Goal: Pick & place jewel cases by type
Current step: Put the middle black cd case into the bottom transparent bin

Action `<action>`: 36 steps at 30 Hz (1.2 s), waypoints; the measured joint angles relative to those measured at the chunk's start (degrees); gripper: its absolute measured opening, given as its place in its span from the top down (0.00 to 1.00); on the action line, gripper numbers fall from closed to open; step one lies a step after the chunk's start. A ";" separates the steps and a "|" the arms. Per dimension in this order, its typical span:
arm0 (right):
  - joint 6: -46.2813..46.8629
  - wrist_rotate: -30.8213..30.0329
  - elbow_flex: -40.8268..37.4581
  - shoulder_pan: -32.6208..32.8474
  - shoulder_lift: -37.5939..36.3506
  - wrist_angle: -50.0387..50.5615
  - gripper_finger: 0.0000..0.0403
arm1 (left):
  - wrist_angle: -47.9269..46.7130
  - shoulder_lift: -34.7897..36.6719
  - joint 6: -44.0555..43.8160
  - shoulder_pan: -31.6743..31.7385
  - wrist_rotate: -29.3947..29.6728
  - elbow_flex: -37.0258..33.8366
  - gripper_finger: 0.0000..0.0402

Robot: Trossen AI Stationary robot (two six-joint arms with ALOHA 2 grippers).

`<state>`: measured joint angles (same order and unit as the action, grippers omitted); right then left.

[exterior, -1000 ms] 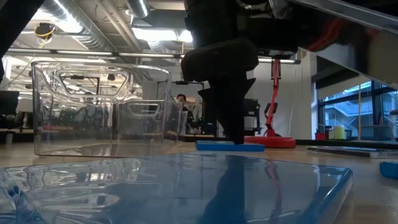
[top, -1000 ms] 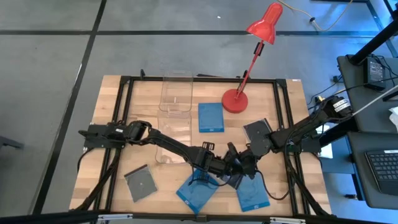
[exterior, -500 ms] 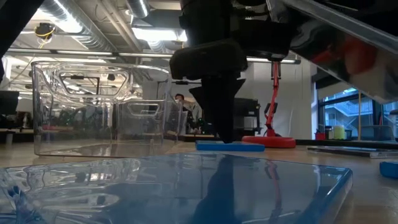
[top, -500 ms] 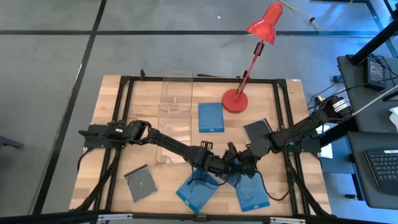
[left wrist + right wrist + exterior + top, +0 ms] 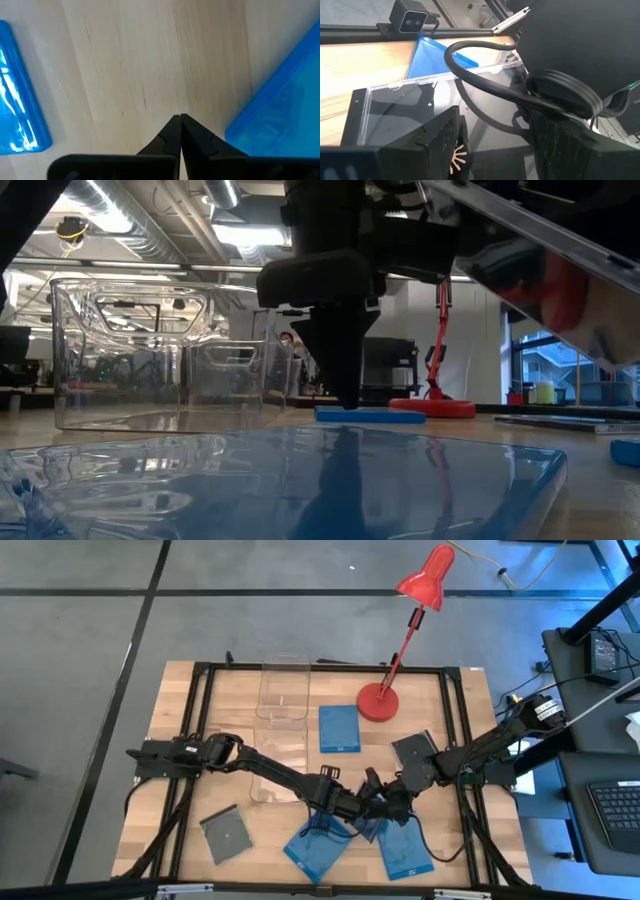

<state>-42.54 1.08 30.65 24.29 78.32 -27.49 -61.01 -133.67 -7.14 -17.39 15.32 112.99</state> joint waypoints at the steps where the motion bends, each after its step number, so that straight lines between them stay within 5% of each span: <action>1: 0.02 0.00 0.00 0.00 0.00 -0.02 0.37 | -0.10 0.00 0.26 0.02 0.05 0.00 0.99; 19: 0.43 -1.41 0.00 -0.02 2.08 -0.96 0.37 | -3.23 -0.11 1.65 0.87 -0.35 -0.11 0.99; 36: 21.32 -0.96 0.28 0.04 1.97 2.44 0.37 | -3.38 -0.33 1.35 1.01 1.61 -0.17 0.99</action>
<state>-21.23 0.13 30.94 24.34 80.29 -25.04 -64.39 -133.99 -5.79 -16.38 16.93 112.82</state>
